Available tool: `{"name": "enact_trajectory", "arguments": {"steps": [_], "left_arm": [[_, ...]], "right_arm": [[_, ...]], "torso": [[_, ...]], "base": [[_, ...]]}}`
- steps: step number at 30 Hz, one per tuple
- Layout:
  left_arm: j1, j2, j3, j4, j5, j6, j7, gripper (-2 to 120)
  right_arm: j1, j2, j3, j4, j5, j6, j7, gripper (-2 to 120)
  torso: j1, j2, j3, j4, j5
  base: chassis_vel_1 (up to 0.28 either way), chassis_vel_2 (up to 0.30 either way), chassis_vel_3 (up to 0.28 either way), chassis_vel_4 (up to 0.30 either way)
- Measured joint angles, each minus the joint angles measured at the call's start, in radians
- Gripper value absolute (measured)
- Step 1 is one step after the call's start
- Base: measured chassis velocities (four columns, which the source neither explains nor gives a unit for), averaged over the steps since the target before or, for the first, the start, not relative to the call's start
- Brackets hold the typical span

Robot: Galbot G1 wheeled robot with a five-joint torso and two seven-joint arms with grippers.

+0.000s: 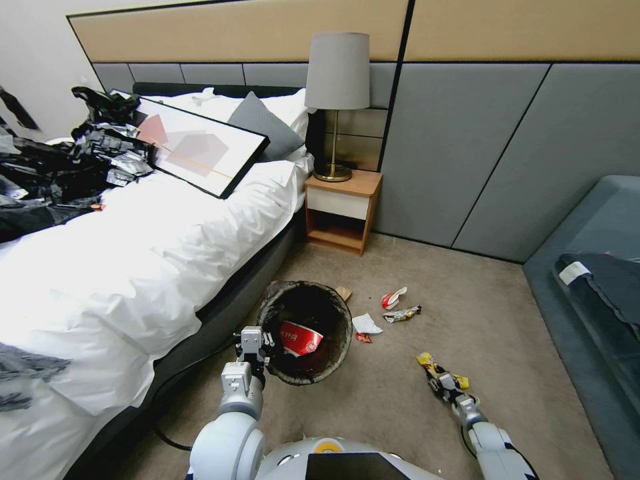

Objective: Pick up the trash bin, then pick up the garbage from the floor and place it into the trash bin.

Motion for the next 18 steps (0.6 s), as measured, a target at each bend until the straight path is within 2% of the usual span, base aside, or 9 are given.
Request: {"name": "enact_trajectory", "arguments": {"steps": [1,12,16,18], "left_arm": [[0.000,0.000,0.001,-0.001,-0.001,0.000,0.000,0],[0.002,0.000,0.000,-0.003,-0.005,0.001,0.000,0],[0.001,0.000,0.000,-0.003,-0.005,0.001,0.000,0],[0.001,0.000,0.000,-0.001,-0.006,0.001,0.000,0]], "right_arm": [[0.002,0.000,0.001,-0.002,0.002,0.001,0.001,0],[0.014,0.000,-0.001,0.000,0.024,0.012,0.019,0],[0.000,0.009,-0.013,0.054,0.066,0.026,0.047,0],[-0.039,0.017,-0.032,0.145,0.129,0.022,0.069,0]], "torso": [[0.000,0.000,0.000,-0.0001,0.0000],[0.000,0.000,0.000,-0.0006,-0.0004],[0.000,0.000,0.000,-0.0003,-0.0002],[0.000,0.000,0.000,0.0003,-0.0002]], "base": [[0.000,0.000,0.000,0.000],[0.000,0.000,0.000,0.000],[0.000,0.000,0.000,0.000],[0.000,0.000,0.000,0.000]]}}
